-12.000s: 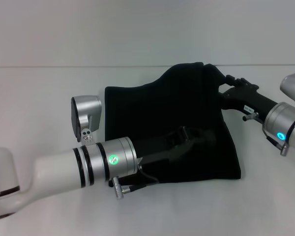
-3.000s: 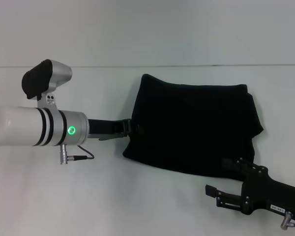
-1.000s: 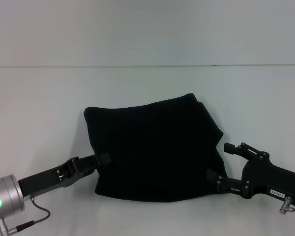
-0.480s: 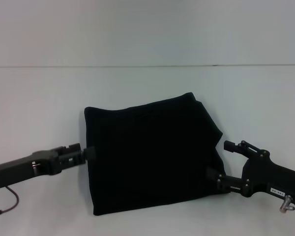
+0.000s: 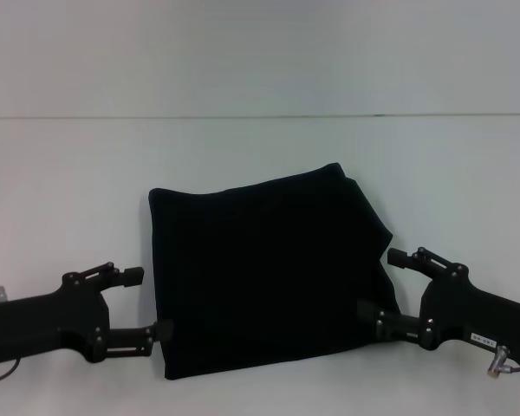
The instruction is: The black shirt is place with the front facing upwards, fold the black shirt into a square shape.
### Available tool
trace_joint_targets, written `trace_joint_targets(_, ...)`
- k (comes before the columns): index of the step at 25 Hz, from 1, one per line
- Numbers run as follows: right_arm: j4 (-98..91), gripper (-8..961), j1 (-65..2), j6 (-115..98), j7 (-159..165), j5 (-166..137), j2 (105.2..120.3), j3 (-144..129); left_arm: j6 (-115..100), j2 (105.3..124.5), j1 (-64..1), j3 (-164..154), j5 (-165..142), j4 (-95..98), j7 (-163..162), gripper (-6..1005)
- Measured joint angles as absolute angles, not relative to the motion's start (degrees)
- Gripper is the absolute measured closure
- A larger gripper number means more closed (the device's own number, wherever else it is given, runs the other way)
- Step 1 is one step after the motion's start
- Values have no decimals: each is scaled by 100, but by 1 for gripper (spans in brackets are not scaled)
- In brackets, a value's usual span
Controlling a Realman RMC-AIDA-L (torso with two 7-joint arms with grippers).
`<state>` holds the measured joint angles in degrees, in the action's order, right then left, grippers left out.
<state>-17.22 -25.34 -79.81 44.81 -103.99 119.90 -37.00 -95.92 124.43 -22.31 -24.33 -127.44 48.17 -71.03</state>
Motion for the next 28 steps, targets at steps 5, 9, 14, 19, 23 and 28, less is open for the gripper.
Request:
trace_joint_targets(5,-1649,15,-2496,-7982,4332,-10409,12001,-3724,-9672,12451,-2105,-2381,-12778,4651,-6856,47)
trace_joint_targets(9,-1538,15,-2447,-7971,4278,-10412,12000,-3757,-9727,12463,-1955,-2345,-12888,4505,-6469,48)
trace_joint_targets(14,-1461,15,-2343,-7885,4152,-10415,11997,-3764,-9686,12456,-1894,-2110,-12914,4432,-6431,49)
trace_joint_targets(19,-1459,15,-2346,-7858,4101,-10415,11998,-3818,-9686,12446,-1896,-2058,-12987,4422,-6443,48)
trace_joint_targets(23,-1459,15,-2340,-7865,4085,-10415,12005,-3823,-9682,12440,-1918,-1931,-12992,4363,-6447,48)
trace_joint_targets(28,-1459,15,-2310,-7897,4080,-10393,12000,-3804,-9559,12428,-1980,-1844,-12978,4294,-6457,49)
